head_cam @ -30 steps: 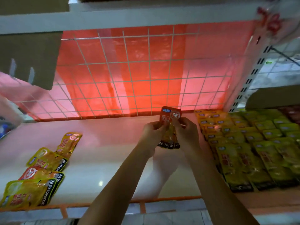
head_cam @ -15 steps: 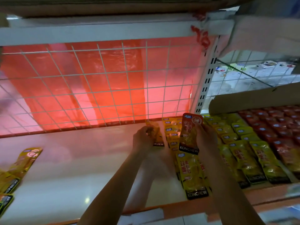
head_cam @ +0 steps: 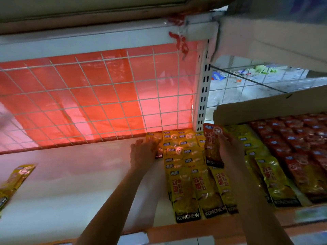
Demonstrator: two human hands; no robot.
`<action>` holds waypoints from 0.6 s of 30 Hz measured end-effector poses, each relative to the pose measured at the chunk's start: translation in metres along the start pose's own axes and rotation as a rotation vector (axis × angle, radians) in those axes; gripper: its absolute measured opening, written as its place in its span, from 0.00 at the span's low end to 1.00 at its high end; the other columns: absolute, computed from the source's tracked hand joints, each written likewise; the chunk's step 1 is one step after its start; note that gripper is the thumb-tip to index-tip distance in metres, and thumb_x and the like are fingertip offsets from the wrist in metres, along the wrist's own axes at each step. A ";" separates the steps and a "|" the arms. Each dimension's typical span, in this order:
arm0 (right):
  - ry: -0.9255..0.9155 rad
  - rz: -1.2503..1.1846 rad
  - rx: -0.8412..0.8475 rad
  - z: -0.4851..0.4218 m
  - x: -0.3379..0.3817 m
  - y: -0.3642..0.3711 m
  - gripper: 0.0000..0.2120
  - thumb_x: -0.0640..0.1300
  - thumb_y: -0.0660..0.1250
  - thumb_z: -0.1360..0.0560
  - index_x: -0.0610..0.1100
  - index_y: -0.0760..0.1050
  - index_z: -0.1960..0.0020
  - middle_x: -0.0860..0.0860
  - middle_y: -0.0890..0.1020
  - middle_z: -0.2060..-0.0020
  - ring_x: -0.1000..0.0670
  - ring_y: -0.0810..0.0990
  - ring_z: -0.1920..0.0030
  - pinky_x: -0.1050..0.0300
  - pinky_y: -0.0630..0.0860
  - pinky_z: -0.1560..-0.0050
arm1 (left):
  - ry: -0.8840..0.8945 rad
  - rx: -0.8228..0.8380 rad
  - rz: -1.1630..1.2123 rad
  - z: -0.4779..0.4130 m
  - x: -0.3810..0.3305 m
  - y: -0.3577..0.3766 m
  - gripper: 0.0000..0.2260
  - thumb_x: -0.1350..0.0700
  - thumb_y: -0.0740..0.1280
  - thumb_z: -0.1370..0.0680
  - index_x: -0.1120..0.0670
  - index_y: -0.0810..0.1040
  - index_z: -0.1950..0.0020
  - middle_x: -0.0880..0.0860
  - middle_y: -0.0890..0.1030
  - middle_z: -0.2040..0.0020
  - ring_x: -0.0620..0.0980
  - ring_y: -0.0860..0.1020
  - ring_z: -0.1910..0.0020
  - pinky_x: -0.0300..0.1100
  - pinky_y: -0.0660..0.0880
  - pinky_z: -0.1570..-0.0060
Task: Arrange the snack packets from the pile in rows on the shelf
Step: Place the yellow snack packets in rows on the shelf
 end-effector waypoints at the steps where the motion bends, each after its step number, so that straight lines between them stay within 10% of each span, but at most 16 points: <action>1: -0.005 0.003 -0.005 -0.004 -0.002 -0.004 0.09 0.51 0.62 0.21 0.48 0.77 0.52 0.52 0.78 0.65 0.46 0.79 0.60 0.48 0.77 0.57 | -0.026 -0.006 0.015 0.001 -0.001 0.000 0.15 0.45 0.59 0.19 0.44 0.74 0.35 0.54 0.76 0.38 0.55 0.72 0.37 0.46 0.66 0.41; 13: -0.104 0.125 0.076 -0.030 -0.011 -0.073 0.10 0.45 0.62 0.21 0.45 0.77 0.44 0.56 0.75 0.68 0.60 0.71 0.72 0.68 0.66 0.75 | 0.202 -0.190 0.186 0.052 -0.154 0.000 0.17 0.52 0.66 0.23 0.52 0.76 0.34 0.55 0.75 0.36 0.57 0.69 0.35 0.48 0.63 0.35; 18: -0.079 0.118 0.062 -0.034 -0.020 -0.111 0.11 0.47 0.61 0.21 0.46 0.75 0.40 0.55 0.76 0.65 0.58 0.73 0.70 0.60 0.68 0.70 | 0.384 -0.177 0.240 0.077 -0.214 0.007 0.17 0.58 0.68 0.25 0.56 0.77 0.36 0.57 0.76 0.39 0.59 0.70 0.36 0.50 0.66 0.37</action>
Point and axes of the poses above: each hand's wrist, its own z-axis away from the middle knuckle, its own y-axis out of the palm, x = y × z, the point moved 3 cm from there along -z, towards the middle knuckle
